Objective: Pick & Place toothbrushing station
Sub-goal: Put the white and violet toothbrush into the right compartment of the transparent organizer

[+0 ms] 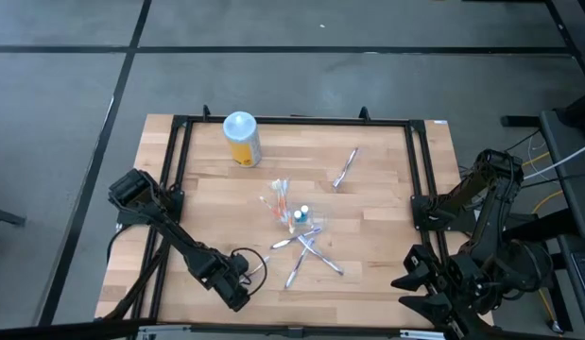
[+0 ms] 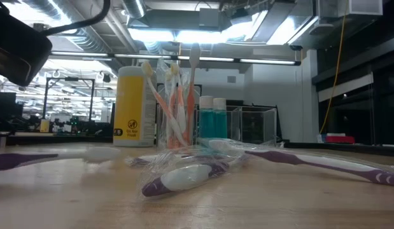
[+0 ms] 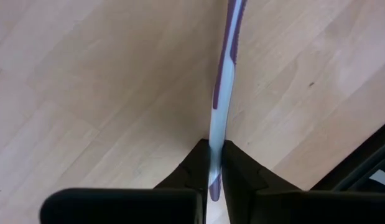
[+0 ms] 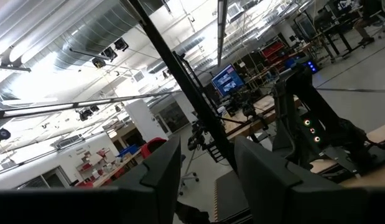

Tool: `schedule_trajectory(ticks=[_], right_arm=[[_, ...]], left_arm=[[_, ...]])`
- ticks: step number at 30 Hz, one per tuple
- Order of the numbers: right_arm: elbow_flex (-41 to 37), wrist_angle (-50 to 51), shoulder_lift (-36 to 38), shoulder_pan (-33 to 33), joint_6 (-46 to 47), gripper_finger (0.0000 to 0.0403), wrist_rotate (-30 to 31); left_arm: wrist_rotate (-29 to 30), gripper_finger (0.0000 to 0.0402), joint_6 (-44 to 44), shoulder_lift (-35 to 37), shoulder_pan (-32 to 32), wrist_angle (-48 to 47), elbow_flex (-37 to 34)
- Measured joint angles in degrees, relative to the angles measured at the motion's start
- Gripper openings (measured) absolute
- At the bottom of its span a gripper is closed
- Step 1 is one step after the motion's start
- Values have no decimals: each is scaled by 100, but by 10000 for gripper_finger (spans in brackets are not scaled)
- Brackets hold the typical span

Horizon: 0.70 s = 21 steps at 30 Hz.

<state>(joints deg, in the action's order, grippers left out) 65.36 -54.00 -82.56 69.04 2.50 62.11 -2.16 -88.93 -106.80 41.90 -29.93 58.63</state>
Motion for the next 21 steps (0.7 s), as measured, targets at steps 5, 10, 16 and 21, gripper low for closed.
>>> schedule_trajectory(ticks=[5,10,16,21], right_arm=[[-1,4,0,0,-2,155,-19],[-2,19,0,2,-4,155,-150],[-2,27,-2,2,-4,155,-170],[-2,239,-2,-36,245,155,-168]], left_arm=[[53,18,-149,0,-130,-40,0],[369,18,-187,49,-178,8,-3],[1781,16,-379,415,-11,-36,-111],[3116,16,-717,884,345,551,-94]])
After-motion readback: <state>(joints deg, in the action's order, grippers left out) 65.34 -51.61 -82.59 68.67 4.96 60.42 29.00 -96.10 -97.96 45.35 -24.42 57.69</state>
